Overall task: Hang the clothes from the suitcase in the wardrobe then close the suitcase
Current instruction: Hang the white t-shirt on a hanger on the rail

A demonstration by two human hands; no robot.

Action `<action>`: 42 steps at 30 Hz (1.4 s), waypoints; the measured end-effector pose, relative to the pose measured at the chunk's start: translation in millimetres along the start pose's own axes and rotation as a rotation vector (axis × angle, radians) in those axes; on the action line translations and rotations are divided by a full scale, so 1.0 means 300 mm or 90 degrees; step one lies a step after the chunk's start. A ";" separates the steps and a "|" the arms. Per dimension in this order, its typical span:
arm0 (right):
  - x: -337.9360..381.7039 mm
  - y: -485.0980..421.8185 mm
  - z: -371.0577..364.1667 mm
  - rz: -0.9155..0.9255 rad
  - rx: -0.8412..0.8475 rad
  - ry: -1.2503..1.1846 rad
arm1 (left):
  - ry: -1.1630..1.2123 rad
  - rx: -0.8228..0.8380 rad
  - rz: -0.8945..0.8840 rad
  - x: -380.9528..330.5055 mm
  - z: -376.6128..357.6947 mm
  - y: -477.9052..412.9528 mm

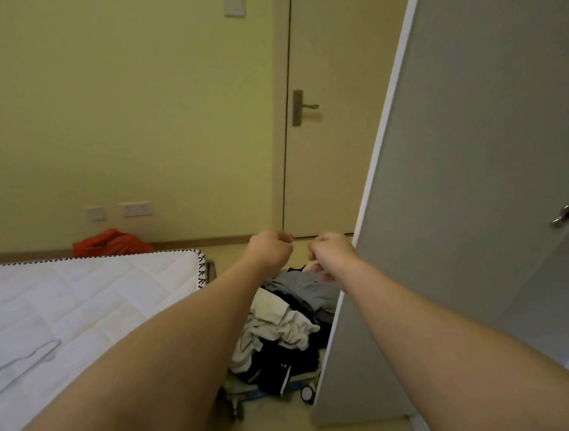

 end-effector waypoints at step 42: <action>-1.370 -1.498 -1.028 -0.285 0.263 0.341 | -0.058 0.281 0.303 1.236 -0.800 -1.757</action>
Point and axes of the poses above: each hand's wrist, its own y-axis away from the middle knuckle, its own z-axis out of the back of the hand, x = y × z, the point moved 3 cm from there along -y, towards the middle knuckle, and after that the axes turned 11 degrees about z, right-handed, at the moved point
